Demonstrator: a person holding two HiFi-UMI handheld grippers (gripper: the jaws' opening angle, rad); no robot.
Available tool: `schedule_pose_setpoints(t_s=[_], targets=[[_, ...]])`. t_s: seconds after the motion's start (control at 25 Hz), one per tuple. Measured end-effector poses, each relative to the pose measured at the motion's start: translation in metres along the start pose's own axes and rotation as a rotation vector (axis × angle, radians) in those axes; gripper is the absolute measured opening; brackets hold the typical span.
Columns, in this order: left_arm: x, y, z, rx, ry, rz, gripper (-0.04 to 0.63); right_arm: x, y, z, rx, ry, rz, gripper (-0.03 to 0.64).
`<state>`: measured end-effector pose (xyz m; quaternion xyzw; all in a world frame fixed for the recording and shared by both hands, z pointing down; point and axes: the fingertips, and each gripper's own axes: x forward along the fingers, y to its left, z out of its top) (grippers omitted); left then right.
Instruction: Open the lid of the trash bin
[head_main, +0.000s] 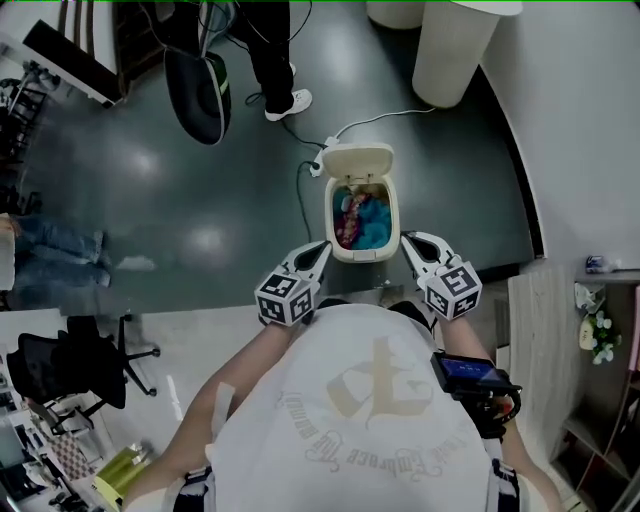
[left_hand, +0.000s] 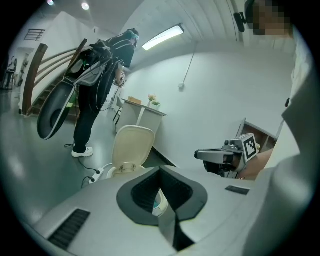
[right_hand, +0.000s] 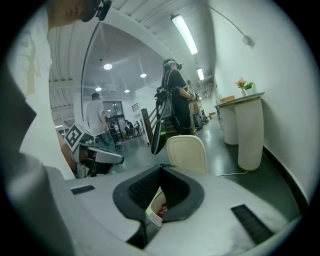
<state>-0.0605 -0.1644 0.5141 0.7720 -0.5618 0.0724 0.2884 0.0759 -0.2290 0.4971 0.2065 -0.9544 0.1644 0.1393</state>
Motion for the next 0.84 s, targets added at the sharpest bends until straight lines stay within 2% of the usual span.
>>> schedule_pose_setpoints(t_s=[0.48,0.84], targets=[[0.013,-0.006,0.01,0.035,0.009,-0.03,0.014,-0.013,-0.015,-0.001,0.042,-0.053,-0.026,0.005],[0.025,-0.012,0.013,0.047,0.019,-0.045,0.014,-0.015,-0.022,-0.001,0.05,-0.056,-0.023,0.005]])
